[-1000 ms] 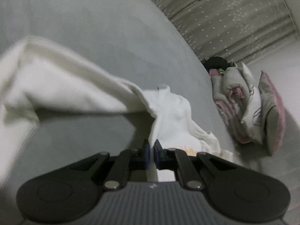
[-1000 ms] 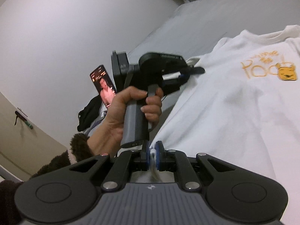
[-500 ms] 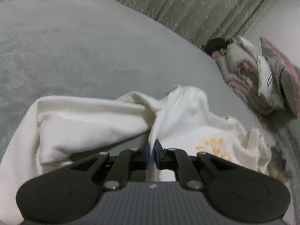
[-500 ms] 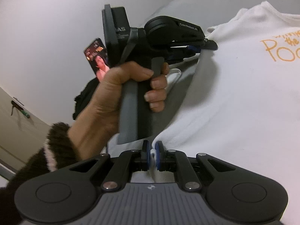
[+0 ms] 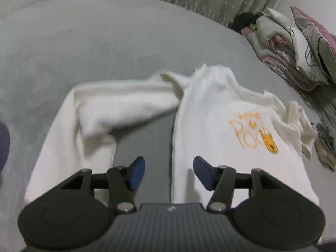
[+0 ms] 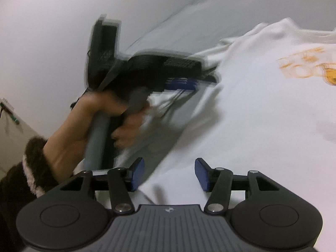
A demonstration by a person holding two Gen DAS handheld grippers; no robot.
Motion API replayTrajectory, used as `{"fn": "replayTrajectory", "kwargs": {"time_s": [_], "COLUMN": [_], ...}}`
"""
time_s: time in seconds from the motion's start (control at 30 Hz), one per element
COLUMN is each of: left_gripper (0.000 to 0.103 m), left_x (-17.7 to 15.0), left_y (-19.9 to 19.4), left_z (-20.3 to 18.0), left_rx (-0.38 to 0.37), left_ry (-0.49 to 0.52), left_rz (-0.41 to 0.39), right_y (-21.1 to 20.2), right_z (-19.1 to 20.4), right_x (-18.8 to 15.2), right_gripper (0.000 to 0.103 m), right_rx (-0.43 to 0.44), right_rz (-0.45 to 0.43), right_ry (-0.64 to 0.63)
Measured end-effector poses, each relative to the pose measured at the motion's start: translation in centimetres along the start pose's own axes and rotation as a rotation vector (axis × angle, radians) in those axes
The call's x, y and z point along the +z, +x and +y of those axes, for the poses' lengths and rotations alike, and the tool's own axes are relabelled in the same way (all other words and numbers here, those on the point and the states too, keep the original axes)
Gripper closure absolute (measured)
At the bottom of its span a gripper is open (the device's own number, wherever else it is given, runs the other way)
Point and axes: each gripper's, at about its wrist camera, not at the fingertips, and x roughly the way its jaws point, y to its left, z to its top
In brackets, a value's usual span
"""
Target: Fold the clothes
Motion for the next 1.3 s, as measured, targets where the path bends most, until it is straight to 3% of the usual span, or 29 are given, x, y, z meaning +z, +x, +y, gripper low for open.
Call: {"fn": "replayTrajectory", "kwargs": {"time_s": [0.1, 0.23, 0.4, 0.6, 0.67, 0.93, 1.07, 1.13, 1.23, 1.3], "left_gripper": [0.050, 0.050, 0.053, 0.053, 0.054, 0.077, 0.082, 0.088, 0.091, 0.092], "left_x": [-1.7, -3.3, -4.9, -7.4, -8.4, -11.3, -11.9, -12.0, -12.2, -12.2], "left_y": [-1.2, -2.5, -3.7, -5.5, -6.3, -8.2, -8.1, -7.9, -7.5, -7.8], "left_z": [0.1, -0.4, -1.1, -1.8, -1.4, 1.1, 1.7, 1.9, 2.2, 2.0], "left_rx": [-0.029, -0.047, -0.047, -0.049, -0.068, -0.130, -0.158, -0.177, -0.190, -0.185], "left_ry": [-0.004, 0.045, 0.086, 0.114, 0.099, -0.051, -0.109, -0.130, -0.162, -0.159], "left_rz": [0.037, 0.088, 0.161, 0.245, 0.259, 0.259, 0.269, 0.275, 0.274, 0.264], "right_y": [-3.8, -8.7, -12.9, -15.7, -16.3, -18.6, -18.1, -17.6, -17.2, -16.9], "right_z": [-2.6, -6.5, -10.5, -10.8, -11.1, -11.9, -12.2, -12.1, -11.8, -11.6], "right_x": [-0.1, -0.9, -2.2, -4.7, -5.4, -7.9, -9.2, -9.6, -9.6, -9.4], "right_gripper": [0.049, 0.049, 0.049, 0.049, 0.049, 0.049, 0.051, 0.056, 0.085, 0.092], "right_rx": [-0.071, -0.232, -0.389, -0.588, -0.610, -0.662, -0.655, -0.662, -0.646, -0.618], "right_rz": [-0.064, -0.113, -0.133, -0.082, -0.084, -0.058, -0.043, -0.051, -0.056, -0.049], "right_ry": [0.033, 0.097, 0.200, 0.288, 0.309, 0.388, 0.414, 0.398, 0.377, 0.382]}}
